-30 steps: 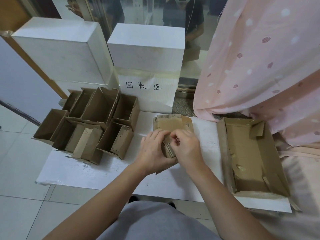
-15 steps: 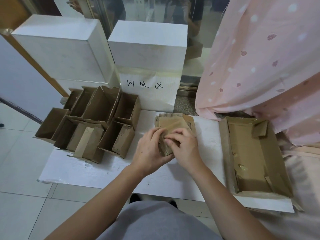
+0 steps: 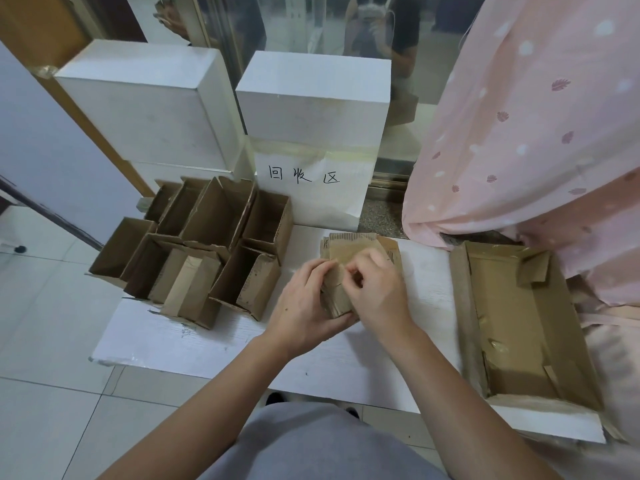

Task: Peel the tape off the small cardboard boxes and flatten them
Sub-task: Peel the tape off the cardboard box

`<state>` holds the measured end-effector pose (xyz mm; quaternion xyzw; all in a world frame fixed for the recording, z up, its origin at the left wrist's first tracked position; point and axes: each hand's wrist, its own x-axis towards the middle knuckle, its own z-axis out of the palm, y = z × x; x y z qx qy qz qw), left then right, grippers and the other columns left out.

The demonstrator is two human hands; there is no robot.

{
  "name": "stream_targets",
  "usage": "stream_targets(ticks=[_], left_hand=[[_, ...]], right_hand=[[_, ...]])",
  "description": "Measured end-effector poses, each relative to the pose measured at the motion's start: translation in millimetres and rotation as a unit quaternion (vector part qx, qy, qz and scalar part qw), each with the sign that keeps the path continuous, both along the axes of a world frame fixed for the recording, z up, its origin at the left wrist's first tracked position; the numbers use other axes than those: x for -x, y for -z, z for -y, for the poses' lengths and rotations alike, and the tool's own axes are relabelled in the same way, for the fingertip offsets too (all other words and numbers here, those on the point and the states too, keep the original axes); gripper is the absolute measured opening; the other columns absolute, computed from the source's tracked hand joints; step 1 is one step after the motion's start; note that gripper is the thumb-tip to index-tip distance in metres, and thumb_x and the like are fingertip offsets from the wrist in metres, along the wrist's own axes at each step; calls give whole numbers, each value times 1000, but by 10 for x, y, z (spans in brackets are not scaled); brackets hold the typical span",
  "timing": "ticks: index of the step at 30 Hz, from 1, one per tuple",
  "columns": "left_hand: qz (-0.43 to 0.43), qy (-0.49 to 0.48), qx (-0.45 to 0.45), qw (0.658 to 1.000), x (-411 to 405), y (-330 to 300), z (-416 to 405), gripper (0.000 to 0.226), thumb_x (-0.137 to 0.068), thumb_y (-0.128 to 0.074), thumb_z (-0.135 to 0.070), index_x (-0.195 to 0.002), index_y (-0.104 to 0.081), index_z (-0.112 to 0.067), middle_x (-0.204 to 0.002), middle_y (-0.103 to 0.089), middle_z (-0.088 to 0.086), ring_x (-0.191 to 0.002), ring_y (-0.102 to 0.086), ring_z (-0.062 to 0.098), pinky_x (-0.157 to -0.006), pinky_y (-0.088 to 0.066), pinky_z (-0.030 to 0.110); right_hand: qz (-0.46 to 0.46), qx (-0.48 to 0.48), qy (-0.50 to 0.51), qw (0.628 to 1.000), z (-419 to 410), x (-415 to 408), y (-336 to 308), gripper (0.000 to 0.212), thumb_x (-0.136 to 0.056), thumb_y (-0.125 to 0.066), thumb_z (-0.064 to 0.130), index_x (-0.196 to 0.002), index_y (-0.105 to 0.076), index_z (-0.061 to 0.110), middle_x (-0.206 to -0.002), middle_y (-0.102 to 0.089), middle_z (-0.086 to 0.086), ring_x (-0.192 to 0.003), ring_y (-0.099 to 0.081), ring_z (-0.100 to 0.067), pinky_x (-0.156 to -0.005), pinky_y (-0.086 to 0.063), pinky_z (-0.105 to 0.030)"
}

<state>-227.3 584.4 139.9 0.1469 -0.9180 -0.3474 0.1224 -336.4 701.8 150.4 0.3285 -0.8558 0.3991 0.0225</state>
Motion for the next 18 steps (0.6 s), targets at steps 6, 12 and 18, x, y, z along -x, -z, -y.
stream_targets(ticks=[6, 12, 18], left_hand=[[9, -20, 2, 1000, -101, 26, 123, 92, -75, -80, -66, -147, -46, -20, -143, -43, -12, -124, -38, -7, -94, -35, 5], [10, -45, 13, 999, -146, -1, 203, 90, -72, -83, -54, -145, -40, -27, -140, -40, -14, -120, -47, 5, -89, -51, 26], [-17, -25, 39, 999, -182, -69, 216, 87, -73, -82, -55, -145, -44, -23, -143, -42, -10, -124, -46, 9, -95, -47, 24]], right_hand=[[79, -18, -91, 993, 100, -96, 12, 6, -89, -76, 28, -91, -79, 23, -92, -62, 10, -94, -56, -13, -83, -49, -32], [-33, -56, -22, 998, 196, -250, 18, 6, -81, -79, 32, -85, -78, 28, -104, -62, 12, -105, -48, -17, -89, -40, -39], [13, 34, 31, 999, 261, -298, -14, 12, -84, -67, 12, -78, -59, 17, -86, -60, 5, -84, -56, -18, -77, -47, -41]])
